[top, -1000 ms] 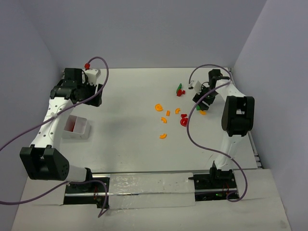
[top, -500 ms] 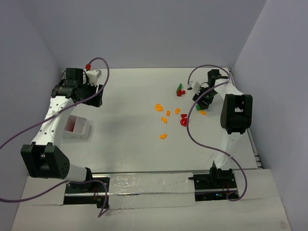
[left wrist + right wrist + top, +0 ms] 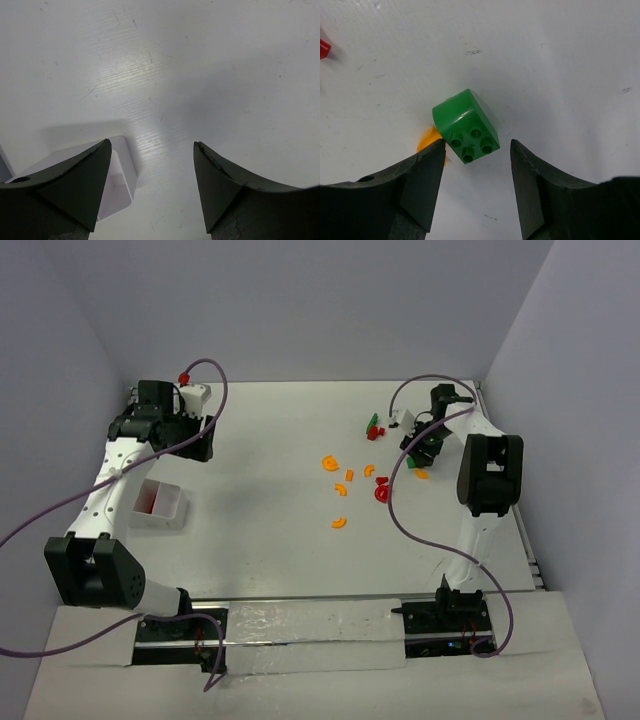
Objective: Sort the legos into containers by color
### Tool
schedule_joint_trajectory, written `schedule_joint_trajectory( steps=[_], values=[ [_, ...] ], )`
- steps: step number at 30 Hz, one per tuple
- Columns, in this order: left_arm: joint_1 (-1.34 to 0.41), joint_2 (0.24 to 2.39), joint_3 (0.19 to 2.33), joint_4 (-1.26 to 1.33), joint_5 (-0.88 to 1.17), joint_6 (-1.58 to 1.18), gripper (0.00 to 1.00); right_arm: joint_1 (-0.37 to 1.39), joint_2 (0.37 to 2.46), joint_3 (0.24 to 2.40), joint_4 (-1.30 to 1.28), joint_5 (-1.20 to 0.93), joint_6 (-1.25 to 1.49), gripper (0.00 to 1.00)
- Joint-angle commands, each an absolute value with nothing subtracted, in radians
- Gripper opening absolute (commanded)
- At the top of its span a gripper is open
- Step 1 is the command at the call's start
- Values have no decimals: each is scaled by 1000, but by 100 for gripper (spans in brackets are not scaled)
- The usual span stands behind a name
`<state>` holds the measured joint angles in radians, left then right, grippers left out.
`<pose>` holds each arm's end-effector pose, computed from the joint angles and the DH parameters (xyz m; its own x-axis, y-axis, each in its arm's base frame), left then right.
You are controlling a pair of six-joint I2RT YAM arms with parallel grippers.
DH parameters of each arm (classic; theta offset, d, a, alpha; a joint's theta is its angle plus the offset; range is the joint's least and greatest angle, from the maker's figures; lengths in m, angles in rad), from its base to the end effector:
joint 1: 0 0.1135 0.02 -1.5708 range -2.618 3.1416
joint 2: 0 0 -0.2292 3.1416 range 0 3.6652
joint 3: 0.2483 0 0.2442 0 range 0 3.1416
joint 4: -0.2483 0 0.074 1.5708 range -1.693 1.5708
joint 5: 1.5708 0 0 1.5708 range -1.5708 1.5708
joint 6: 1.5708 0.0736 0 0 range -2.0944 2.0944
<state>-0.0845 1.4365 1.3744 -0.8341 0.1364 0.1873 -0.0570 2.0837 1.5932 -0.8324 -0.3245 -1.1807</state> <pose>0.3191 -0.0371 0.2711 -0.7332 0.2473 -0.6334 0.3102 0.9506 0.0120 0.4055 0.0004 0.1153 -0.3458 -0.8583 -0.3792 -0.9043 0.4126 -0.1094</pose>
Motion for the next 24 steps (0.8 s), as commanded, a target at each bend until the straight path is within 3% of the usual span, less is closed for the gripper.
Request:
schedule_joint_trajectory(
  steps=[1,10,14,21,24],
  values=[
    [-91,1441,1426,-839,156,173,76,-58,2132,1647,-860,-336,-1220,62],
    [-91,1445,1428,-839,153,173,76,-31,2143,1652,-876,-317,-1238,51],
    [-91,1437,1419,-833,154,171,76,-24,2146,1671,-887,-326,-1227,32],
    [-86,1381,1430,-784,299,70,77,46,2033,1688,-921,-442,-1139,10],
    [-84,1347,1431,-740,395,-29,91,83,1950,1691,-918,-533,-1059,0]
  ],
)
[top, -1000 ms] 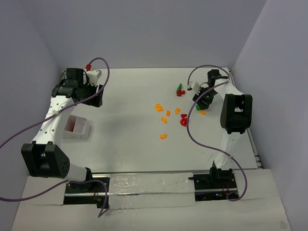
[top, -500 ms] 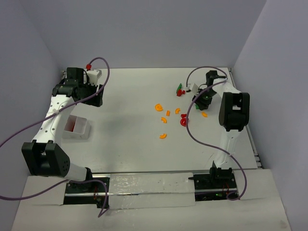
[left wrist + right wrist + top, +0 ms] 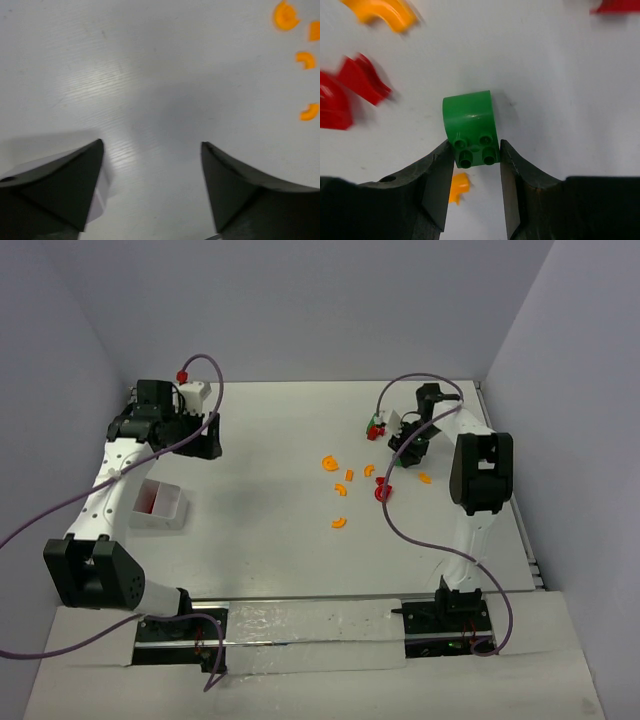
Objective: Sort the legos into containers by color
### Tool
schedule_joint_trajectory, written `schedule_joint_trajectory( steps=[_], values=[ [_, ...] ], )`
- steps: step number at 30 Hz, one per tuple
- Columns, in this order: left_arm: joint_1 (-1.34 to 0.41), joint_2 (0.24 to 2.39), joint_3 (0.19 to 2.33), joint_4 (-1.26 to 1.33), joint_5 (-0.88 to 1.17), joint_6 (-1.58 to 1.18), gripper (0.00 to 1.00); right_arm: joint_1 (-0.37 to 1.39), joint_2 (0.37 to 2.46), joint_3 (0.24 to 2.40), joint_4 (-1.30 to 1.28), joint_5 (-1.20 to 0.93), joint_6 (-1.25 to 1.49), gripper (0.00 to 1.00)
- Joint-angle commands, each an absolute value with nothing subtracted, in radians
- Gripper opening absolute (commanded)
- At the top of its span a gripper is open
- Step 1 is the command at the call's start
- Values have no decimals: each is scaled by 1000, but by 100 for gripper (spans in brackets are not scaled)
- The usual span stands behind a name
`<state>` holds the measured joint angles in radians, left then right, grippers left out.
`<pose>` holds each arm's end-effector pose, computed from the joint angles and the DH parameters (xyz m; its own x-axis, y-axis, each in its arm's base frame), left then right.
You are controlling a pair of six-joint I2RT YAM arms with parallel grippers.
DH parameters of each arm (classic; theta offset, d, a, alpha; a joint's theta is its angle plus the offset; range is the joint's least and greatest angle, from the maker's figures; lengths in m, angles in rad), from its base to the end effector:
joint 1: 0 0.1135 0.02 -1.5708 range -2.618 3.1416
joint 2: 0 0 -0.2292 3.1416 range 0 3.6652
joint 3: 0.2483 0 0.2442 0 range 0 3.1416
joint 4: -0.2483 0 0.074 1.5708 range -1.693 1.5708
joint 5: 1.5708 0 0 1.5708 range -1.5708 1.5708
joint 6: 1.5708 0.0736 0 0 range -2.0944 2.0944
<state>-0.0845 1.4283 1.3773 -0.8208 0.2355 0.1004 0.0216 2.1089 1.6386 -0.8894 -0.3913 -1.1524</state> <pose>0.3180 -0.0442 0.2768 -0.7357 0.1601 -0.6581 0.3070 0.9450 -0.1132 0.4047 0.0368 0.1177 -0.3059 -0.8515 -0.4259 -0.9338 0.3555 -0.0399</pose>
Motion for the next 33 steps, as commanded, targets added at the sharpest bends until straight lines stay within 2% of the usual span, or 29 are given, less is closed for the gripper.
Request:
schedule_joint_trajectory(
  steps=[1,6,13,22,30,33],
  values=[
    [-82,1329,1427,-716,460,-88,98,107,1917,1696,-912,-568,-1017,0],
    [-81,1281,1344,-579,682,-294,99,273,1772,1687,-833,-681,-840,0],
    [-82,1281,1190,-338,886,-605,99,520,1694,1694,-660,-679,-595,0],
    [-116,1281,1139,-275,902,-658,90,688,1718,1761,-589,-581,-488,0],
    [-169,1297,1115,-239,895,-688,88,748,1745,1806,-601,-533,-482,0],
    [-180,1308,1122,-246,899,-685,84,757,1752,1816,-600,-525,-476,0]
  ],
)
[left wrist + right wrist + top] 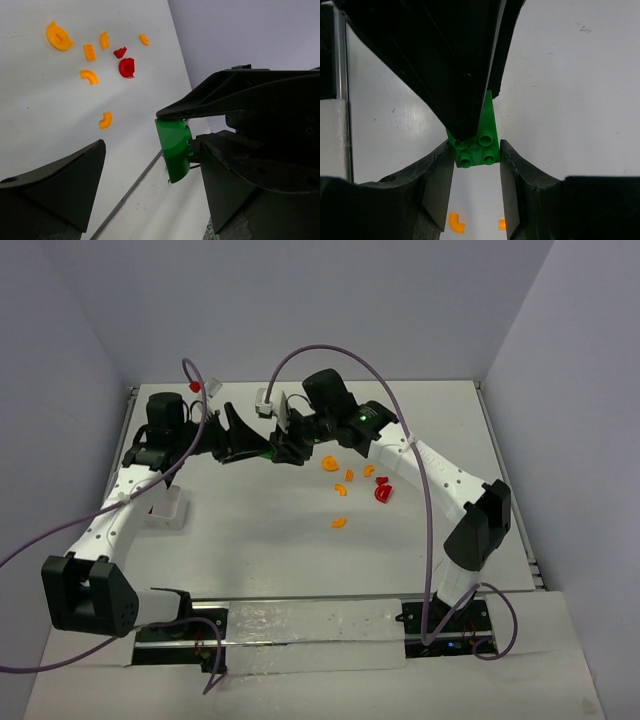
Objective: Sort the legos into containers by color
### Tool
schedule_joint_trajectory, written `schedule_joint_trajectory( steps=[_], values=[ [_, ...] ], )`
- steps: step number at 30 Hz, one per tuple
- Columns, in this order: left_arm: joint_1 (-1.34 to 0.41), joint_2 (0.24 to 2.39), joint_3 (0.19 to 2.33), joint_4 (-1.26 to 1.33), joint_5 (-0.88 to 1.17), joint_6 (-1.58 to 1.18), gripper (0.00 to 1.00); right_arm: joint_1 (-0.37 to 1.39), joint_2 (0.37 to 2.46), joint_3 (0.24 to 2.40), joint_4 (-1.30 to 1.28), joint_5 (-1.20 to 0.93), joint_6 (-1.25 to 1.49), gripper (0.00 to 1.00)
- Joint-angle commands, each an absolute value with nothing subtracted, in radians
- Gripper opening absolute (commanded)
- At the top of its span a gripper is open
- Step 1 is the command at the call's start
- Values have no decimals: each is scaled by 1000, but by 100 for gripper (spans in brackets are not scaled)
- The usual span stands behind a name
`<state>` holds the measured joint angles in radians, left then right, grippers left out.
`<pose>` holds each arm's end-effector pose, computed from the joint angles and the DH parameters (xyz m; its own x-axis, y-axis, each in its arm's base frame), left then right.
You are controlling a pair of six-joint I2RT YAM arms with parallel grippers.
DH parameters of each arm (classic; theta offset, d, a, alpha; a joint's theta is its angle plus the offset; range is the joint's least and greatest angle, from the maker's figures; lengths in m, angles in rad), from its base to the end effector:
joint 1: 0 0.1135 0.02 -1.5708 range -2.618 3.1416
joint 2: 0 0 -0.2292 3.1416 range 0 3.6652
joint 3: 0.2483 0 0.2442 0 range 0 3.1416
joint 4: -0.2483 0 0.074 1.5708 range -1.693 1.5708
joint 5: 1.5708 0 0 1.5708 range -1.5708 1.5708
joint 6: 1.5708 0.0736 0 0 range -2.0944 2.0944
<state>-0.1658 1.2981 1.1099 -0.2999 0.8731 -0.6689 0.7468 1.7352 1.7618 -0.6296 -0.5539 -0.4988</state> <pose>0.2956 -0.1067 0.2920 -0.8426 -0.2629 -0.4700 0.3201 0.4575 -0.8296 0.2710 0.3036 0.3284 0.0630 -0.4961 -0.8660 -0.9856 0.1054 -0.1320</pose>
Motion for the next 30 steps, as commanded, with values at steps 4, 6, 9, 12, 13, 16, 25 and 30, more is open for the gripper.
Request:
schedule_joint_trajectory(
  steps=[4,6,9,12,13,16,25,30],
  values=[
    [-189,1318,1123,-247,901,-681,76,765,1761,1824,-597,-520,-471,0],
    [-193,1319,1113,-238,909,-687,68,768,1764,1827,-592,-520,-467,0],
    [-198,1325,1099,-227,914,-695,57,774,1764,1830,-582,-516,-463,0],
    [-198,1328,1091,-218,917,-708,53,779,1764,1833,-575,-515,-463,0],
    [-198,1330,1086,-214,917,-716,53,784,1764,1832,-574,-517,-463,0],
    [-198,1336,1073,-190,929,-743,53,791,1763,1829,-574,-520,-465,0],
    [-194,1334,1063,-179,956,-739,9,802,1762,1820,-567,-485,-461,5],
    [-128,1324,1187,-421,920,-491,0,801,1771,1834,-569,-424,-418,55]
  ],
)
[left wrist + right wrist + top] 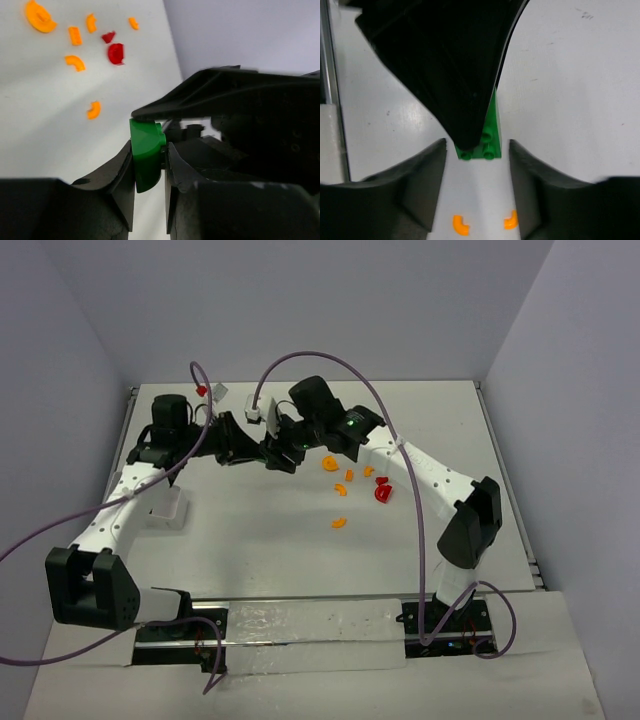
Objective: Sort the legos into containers by color
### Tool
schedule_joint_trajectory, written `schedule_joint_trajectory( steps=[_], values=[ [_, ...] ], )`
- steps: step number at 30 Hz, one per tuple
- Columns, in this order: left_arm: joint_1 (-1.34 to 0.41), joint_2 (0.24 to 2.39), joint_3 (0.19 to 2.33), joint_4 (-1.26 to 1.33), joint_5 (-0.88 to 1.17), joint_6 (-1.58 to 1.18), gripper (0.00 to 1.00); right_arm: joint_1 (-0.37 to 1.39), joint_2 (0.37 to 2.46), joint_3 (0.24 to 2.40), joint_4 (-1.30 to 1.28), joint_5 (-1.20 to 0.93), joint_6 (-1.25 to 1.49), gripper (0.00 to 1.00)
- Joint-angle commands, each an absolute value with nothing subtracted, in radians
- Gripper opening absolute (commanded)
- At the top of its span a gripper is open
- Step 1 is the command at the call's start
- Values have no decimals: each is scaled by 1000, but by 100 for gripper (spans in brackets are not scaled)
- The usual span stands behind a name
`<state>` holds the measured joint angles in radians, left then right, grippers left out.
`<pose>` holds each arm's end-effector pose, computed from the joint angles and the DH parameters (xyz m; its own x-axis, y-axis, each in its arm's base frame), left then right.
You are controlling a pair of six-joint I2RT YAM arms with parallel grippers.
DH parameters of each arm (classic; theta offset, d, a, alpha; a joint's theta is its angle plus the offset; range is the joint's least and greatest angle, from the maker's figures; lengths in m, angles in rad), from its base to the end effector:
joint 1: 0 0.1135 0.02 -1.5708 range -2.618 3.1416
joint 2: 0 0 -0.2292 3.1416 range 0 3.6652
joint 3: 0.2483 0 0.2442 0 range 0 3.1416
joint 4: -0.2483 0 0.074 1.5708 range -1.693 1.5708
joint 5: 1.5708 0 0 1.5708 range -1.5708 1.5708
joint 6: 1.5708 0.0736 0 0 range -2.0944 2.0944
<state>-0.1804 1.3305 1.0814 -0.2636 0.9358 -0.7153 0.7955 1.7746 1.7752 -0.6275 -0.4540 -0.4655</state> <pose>0.2965 -0.1143 0.2782 -0.8867 -0.2337 -0.3988 0.2849 0.4032 -0.8696 0.2685 0.3201 0.3159 0.0328 -0.5429 -0.8392 -0.9800 0.1474 -0.1336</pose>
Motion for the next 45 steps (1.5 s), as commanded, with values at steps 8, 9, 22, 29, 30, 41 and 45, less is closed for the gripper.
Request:
schedule_joint_trajectory(
  steps=[8,9,22,29,30,41,45],
  values=[
    [126,1425,1518,-1119,623,273,0,748,1766,1804,-550,-473,-325,100],
    [144,1417,1520,-1130,570,312,0,732,1769,1802,-548,-484,-311,100],
    [328,1484,1537,-1188,292,533,0,651,1799,1753,-512,-527,-264,100],
    [350,1491,1521,-1170,207,536,0,636,1795,1726,-493,-543,-257,100],
    [357,1497,1523,-1165,195,529,0,632,1794,1722,-487,-547,-253,100],
    [391,1499,1506,-1065,48,513,10,620,1795,1705,-476,-557,-249,100],
    [391,1512,1496,-1052,32,518,16,620,1799,1698,-471,-561,-247,100]
  ],
)
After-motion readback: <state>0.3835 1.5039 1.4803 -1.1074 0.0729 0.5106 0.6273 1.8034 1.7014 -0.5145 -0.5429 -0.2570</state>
